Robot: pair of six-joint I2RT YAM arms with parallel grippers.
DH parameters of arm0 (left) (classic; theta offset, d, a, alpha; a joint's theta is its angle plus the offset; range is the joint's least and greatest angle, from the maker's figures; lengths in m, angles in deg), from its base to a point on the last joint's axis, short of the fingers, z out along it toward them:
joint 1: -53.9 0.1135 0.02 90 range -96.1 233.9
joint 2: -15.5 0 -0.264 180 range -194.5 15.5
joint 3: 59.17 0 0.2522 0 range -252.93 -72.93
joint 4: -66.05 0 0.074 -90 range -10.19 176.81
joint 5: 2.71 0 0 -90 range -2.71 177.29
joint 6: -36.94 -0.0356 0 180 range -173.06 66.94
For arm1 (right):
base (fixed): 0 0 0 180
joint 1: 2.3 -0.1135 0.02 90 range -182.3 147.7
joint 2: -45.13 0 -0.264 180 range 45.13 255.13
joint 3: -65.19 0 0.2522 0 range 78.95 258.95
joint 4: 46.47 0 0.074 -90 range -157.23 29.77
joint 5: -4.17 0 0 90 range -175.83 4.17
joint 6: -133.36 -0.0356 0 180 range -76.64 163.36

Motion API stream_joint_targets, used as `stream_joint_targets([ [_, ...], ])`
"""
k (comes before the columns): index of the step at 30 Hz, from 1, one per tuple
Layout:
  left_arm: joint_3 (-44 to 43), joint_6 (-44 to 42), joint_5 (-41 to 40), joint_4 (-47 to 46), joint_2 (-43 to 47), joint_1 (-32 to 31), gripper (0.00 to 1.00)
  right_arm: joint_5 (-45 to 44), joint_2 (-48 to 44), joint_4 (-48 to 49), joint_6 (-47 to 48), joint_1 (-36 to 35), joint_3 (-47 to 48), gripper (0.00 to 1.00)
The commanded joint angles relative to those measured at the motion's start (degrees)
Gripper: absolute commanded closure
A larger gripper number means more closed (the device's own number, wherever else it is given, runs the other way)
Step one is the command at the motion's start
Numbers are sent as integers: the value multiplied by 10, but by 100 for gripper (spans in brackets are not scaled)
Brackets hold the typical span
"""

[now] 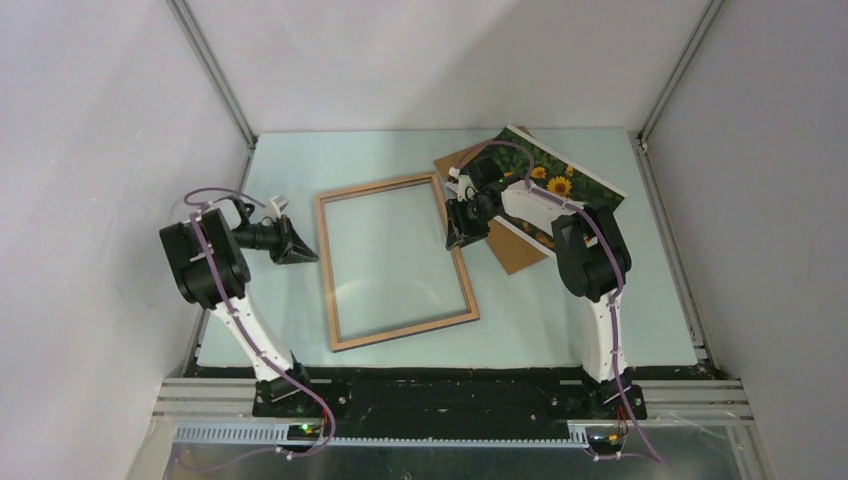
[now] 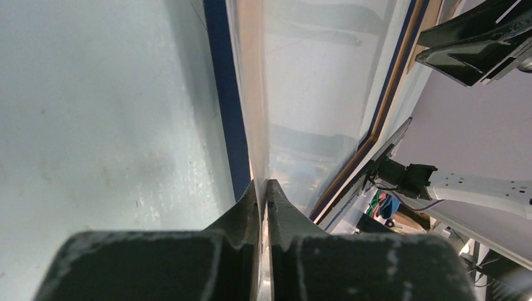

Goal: Put the photo into the frame
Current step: Place the photo frame item in the photo frame.

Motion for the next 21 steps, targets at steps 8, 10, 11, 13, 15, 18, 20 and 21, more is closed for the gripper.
stream_joint_targets([
  [8,-4,23,111,25,47,3,100,-1,-21,2,4,-6,3,54],
  [10,1,30,130,26,44,2,100,-1,-21,1,4,-4,4,54],
  [11,2,31,135,26,44,0,100,-1,-22,1,4,-3,5,54],
  [13,4,38,142,26,42,-1,100,-1,-23,0,5,-2,5,54],
  [15,5,48,162,27,37,-2,100,-1,-26,-1,5,-1,4,54],
  [18,6,56,178,27,36,-4,100,0,-31,-1,4,3,3,54],
  [20,6,56,181,27,35,-7,100,2,-33,-1,5,7,3,54],
  [21,6,57,185,27,33,-8,100,4,-34,-1,5,8,3,54],
])
